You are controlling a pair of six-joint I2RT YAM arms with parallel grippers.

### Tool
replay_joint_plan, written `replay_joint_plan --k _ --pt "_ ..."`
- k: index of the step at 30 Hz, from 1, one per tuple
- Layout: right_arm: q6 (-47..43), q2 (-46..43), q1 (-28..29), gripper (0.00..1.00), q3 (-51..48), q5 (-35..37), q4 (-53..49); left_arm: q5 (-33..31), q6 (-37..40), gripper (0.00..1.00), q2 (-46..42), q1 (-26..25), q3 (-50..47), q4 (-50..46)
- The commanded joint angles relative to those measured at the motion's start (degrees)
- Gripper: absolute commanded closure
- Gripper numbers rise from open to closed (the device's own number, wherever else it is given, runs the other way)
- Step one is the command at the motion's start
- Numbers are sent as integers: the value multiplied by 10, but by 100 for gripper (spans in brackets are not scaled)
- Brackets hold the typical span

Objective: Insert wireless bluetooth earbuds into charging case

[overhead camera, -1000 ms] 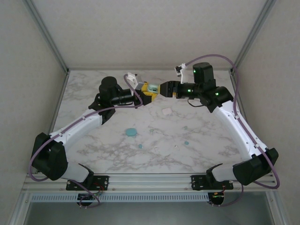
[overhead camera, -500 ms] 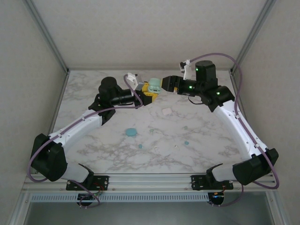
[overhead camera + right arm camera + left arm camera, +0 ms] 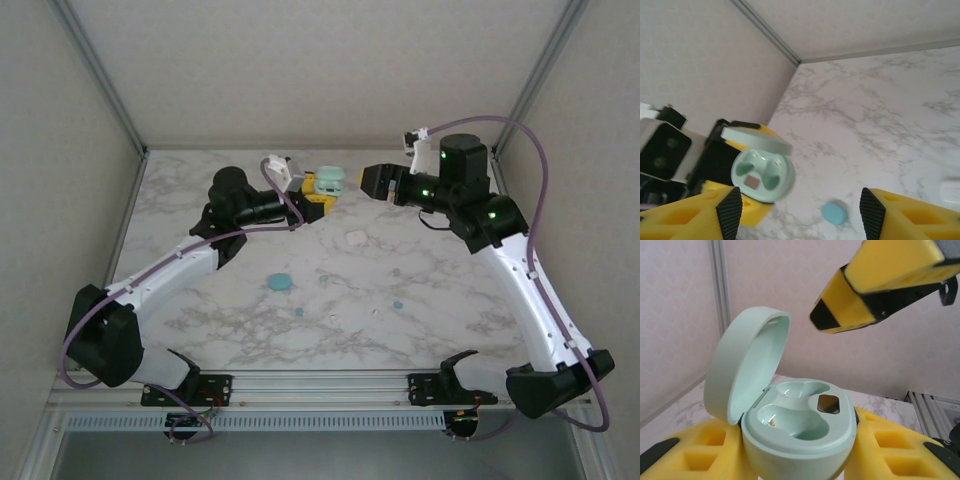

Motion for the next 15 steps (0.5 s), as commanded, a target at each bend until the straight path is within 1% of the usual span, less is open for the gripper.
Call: replay_joint_plan --k 1,4,5,8,10,15 --pt "-35 -11 -15 36 -2 105 -100 -8 -20 67 -11 -4 -9 41" --pt "-37 -11 -54 43 -45 152 -147 -13 -40 67 -12 -3 -21 70" --pt "-35 -5 -67 46 -58 157 -160 -14 -45 67 -13 -3 -24 75" --pt "-49 30 -96 50 -103 153 -191 -13 -49 67 -18 -2 -30 77" --pt "-54 63 -105 52 -130 159 -196 -16 -51 67 -24 -2 -36 78" --pt "-37 152 -108 54 -160 170 -179 -23 -51 67 -34 -2 -47 79"
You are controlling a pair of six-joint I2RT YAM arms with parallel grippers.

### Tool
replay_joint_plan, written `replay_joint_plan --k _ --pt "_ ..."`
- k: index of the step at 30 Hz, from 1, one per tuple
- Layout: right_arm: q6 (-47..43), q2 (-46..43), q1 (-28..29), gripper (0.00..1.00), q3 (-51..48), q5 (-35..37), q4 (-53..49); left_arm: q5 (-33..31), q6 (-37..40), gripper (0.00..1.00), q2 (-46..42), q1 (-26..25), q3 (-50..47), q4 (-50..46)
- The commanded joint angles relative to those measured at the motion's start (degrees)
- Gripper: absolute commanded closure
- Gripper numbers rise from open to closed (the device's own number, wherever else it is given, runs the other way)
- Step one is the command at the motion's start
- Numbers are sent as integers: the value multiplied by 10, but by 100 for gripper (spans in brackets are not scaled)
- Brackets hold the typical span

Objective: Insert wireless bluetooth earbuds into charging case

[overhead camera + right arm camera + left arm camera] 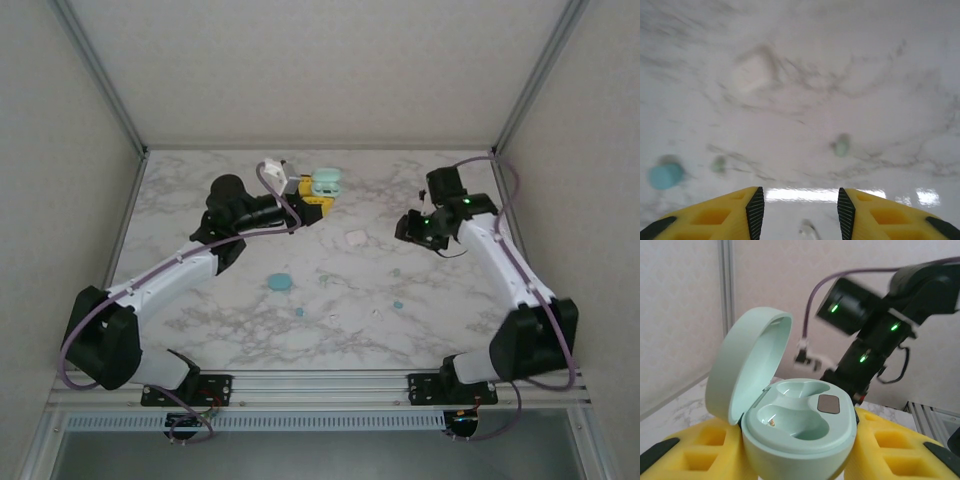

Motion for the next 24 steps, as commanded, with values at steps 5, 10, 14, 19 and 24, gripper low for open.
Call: replay_joint_plan --k 5,10,14,19,24 --pt "39 69 -3 54 -54 -4 40 -7 -10 67 -27 -2 -10 24" --pt "53 93 -15 58 -88 -28 80 -4 -7 67 -26 -2 -8 22" --pt "57 110 -18 60 -108 -52 113 -4 -6 67 -24 -2 -5 22" --pt "60 131 -22 59 -119 -63 127 -2 -7 67 -22 -2 1 20" --pt "57 147 -21 58 -125 -61 132 -2 -6 67 -21 -2 3 16"
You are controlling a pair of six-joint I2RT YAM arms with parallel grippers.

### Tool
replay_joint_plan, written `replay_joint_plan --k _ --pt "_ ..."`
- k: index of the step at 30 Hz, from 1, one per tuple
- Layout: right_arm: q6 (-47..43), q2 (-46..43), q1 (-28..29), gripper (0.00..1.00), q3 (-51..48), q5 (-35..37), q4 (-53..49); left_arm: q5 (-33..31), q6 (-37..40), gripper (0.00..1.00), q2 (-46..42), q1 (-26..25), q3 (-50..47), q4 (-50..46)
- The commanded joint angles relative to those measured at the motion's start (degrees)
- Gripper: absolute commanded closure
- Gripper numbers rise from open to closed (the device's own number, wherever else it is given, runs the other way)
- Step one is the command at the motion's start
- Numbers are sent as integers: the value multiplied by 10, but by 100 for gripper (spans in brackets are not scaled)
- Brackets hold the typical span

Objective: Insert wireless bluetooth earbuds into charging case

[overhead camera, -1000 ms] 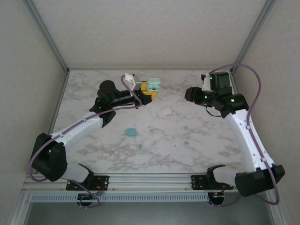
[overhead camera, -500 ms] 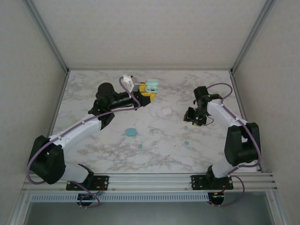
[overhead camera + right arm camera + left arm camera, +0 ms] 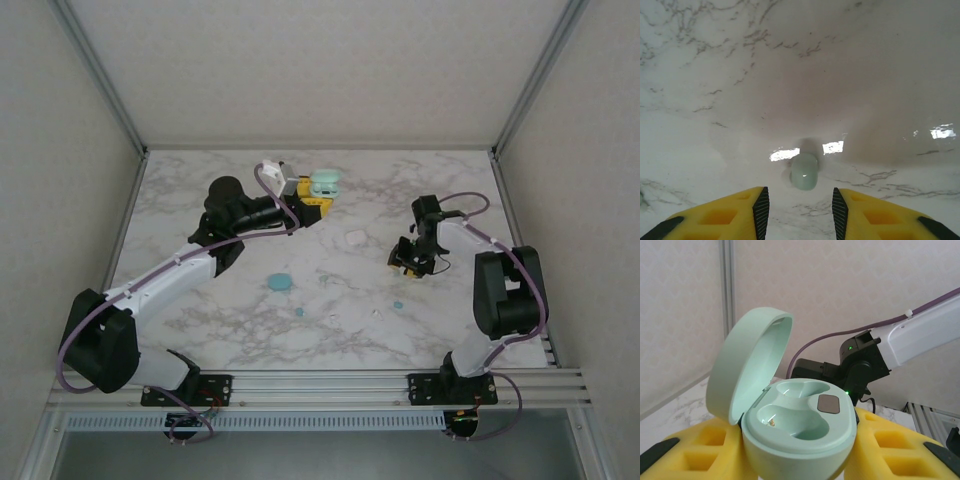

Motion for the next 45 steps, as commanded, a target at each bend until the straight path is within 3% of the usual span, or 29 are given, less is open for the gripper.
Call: replay_joint_plan --k 1,12,17,24,45 --pt "1 16 -4 58 -6 -18 10 2 -4 67 -12 -2 9 15" --pt "0 40 -4 58 -10 -25 26 -2 8 67 -19 -3 9 -4" --pt "-5 44 -3 61 -15 -76 44 0 9 67 -14 -4 12 -7" --pt "-11 43 1 61 -13 -94 51 -2 9 67 -14 -4 12 -8" --pt "-1 76 33 65 44 -70 44 -11 20 67 -29 -5 8 -26"
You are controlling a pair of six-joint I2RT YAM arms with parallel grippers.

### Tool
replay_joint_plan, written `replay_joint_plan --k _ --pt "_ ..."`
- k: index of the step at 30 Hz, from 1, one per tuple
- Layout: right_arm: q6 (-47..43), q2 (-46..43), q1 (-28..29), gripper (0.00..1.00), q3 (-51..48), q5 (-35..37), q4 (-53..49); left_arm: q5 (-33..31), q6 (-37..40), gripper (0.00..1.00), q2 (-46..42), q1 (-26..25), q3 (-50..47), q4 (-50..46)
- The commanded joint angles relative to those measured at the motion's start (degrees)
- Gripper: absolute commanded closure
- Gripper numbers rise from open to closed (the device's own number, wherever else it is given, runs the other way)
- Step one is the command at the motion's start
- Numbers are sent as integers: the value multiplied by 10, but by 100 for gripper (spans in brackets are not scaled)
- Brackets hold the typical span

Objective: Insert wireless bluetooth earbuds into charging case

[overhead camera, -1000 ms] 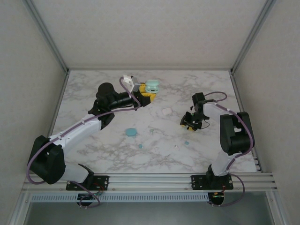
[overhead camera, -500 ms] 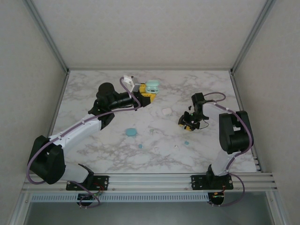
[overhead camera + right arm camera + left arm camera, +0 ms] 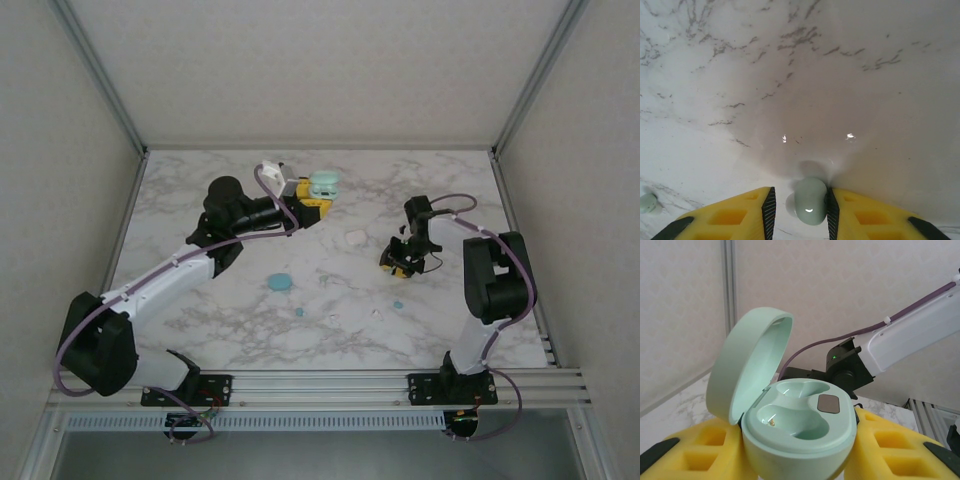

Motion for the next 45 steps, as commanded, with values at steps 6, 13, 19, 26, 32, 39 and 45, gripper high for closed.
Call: replay_joint_plan --k 6,13,19,26,32,39,45 --pt "-1 14 26 69 33 15 7 -5 9 67 -19 -5 8 -2" --pt "-9 35 27 66 58 36 -14 -6 17 67 -25 -5 5 -12" --pt "-20 56 41 59 92 46 -42 -10 19 67 -28 -4 3 -14" --pt "-12 62 58 62 113 63 -57 -15 24 67 -31 -4 0 -15" --pt "-16 69 69 62 122 70 -64 -17 27 67 -35 -4 -4 -15" --pt "-44 101 81 65 159 118 -104 -23 33 67 -45 -4 -6 -21" --pt "-57 113 93 70 176 133 -126 -24 35 67 -48 -3 -9 -25"
